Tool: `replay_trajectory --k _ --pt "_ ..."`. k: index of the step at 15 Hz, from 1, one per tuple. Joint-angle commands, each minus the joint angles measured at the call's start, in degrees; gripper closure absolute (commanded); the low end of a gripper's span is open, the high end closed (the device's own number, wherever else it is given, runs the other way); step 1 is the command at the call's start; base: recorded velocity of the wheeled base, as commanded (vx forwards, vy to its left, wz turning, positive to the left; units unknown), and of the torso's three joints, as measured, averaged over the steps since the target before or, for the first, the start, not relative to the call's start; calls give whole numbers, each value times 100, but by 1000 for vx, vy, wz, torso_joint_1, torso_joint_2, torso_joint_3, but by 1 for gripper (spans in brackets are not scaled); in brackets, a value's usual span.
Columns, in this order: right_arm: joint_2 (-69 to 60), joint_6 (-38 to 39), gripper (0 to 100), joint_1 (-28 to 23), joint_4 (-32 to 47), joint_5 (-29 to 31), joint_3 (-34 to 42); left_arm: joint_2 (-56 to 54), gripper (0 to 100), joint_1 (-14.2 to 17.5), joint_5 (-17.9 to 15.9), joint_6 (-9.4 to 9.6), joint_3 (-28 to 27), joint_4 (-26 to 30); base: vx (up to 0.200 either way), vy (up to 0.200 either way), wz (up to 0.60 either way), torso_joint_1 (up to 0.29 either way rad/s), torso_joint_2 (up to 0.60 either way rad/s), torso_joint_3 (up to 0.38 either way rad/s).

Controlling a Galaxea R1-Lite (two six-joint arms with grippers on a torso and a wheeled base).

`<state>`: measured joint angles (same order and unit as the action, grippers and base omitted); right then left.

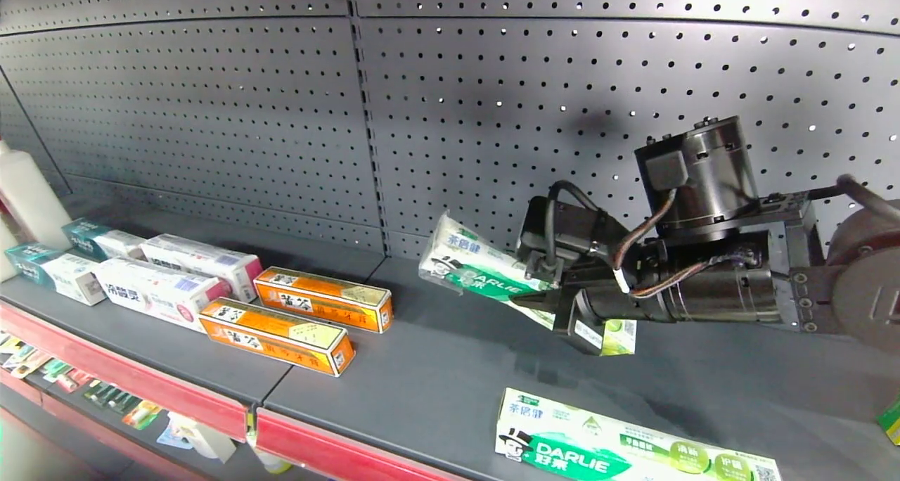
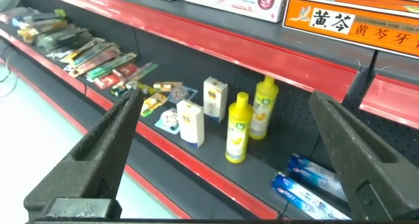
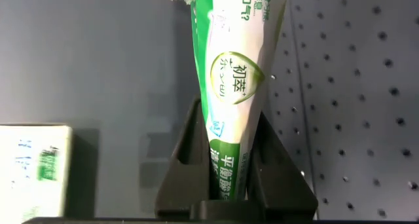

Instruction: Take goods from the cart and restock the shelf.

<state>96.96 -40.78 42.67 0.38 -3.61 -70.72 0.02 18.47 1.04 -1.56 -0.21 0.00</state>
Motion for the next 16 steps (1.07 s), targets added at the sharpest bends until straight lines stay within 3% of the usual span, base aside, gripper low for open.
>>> replay_trajectory --k 1,16 --pt "-134 0 100 -66 6 0 -39 -2 0 -1 2 -2 3 0 0 0 0 0 0 0" --pt "-626 0 100 -127 -38 264 541 -2 0 -1 2 -2 3 0 0 0 -80 1 0 1"
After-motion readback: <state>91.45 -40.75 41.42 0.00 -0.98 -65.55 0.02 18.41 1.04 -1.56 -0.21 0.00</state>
